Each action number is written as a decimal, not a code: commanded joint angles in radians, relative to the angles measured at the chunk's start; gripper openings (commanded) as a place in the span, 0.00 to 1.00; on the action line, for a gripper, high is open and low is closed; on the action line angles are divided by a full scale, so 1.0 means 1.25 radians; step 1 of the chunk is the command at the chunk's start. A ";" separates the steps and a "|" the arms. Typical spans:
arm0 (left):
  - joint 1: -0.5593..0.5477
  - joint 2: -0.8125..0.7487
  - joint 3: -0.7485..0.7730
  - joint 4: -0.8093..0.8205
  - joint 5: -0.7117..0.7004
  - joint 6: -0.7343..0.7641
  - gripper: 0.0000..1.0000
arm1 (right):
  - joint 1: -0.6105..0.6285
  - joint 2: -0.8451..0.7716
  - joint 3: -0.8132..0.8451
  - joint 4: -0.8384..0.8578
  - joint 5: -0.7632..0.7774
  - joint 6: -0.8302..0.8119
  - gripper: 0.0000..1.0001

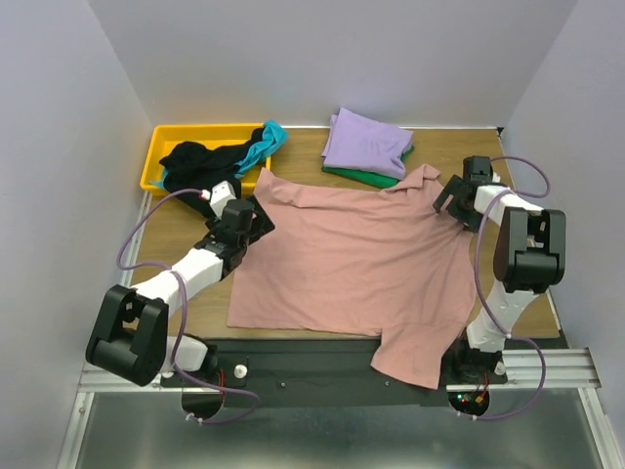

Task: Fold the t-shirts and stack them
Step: Flatten the tshirt out

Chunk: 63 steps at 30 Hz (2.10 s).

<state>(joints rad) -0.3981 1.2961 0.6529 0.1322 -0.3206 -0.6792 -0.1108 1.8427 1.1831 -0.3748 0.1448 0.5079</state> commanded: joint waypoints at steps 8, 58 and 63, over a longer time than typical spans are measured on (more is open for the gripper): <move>0.001 0.118 0.096 0.026 -0.023 -0.009 0.98 | -0.012 0.186 0.202 0.023 -0.020 -0.132 1.00; -0.366 -0.153 -0.073 -0.658 0.239 -0.394 0.98 | -0.013 -0.566 -0.296 -0.023 0.028 0.118 1.00; -0.412 -0.078 -0.007 -0.771 0.185 -0.426 0.98 | -0.013 -0.565 -0.303 -0.022 0.019 0.113 1.00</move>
<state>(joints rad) -0.8867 1.1637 0.5854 -0.6559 -0.0345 -1.1786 -0.1196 1.1534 0.8047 -0.4267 0.1810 0.6624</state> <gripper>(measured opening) 0.982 0.998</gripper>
